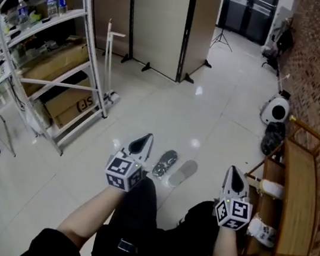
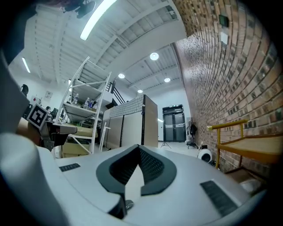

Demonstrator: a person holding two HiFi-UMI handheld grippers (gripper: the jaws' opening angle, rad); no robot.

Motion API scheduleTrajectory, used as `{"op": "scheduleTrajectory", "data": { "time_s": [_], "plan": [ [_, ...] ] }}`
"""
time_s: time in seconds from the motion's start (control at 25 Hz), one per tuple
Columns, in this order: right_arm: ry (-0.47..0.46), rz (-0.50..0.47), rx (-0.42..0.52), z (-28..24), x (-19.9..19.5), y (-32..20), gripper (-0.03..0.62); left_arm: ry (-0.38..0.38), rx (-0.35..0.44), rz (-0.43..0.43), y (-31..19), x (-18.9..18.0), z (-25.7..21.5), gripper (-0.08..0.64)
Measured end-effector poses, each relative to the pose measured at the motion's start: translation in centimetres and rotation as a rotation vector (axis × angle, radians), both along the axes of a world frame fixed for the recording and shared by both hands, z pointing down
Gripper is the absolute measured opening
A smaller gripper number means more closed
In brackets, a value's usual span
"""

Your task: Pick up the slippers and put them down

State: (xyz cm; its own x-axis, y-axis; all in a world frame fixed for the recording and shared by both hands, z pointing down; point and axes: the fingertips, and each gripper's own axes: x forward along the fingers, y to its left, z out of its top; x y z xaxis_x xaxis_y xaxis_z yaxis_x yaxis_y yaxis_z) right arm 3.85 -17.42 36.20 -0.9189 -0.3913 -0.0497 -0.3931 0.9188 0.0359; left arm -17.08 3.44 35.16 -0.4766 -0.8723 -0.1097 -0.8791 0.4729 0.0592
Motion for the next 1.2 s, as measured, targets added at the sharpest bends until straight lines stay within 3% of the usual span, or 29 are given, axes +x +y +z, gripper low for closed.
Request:
{"op": "scheduleTrajectory", "data": {
  "time_s": [0.48,0.64,0.8,1.2],
  "plan": [
    [0.010,0.049,-0.003,-0.1,6.6,2.6,0.009,-0.014,0.013,0.071,3.4,5.3,-0.6,0.002],
    [-0.018,0.079,0.000,-1.2,10.4,4.2,0.009,-0.045,-0.025,0.100,5.6,8.0,-0.5,0.002],
    [-0.050,0.117,-0.009,-1.6,14.4,4.5,0.009,-0.043,-0.003,0.094,7.1,10.0,-0.6,0.002],
    [-0.063,0.124,-0.009,-0.5,19.1,7.5,0.009,-0.031,0.002,0.153,6.6,14.2,0.2,0.002]
  ]
}}
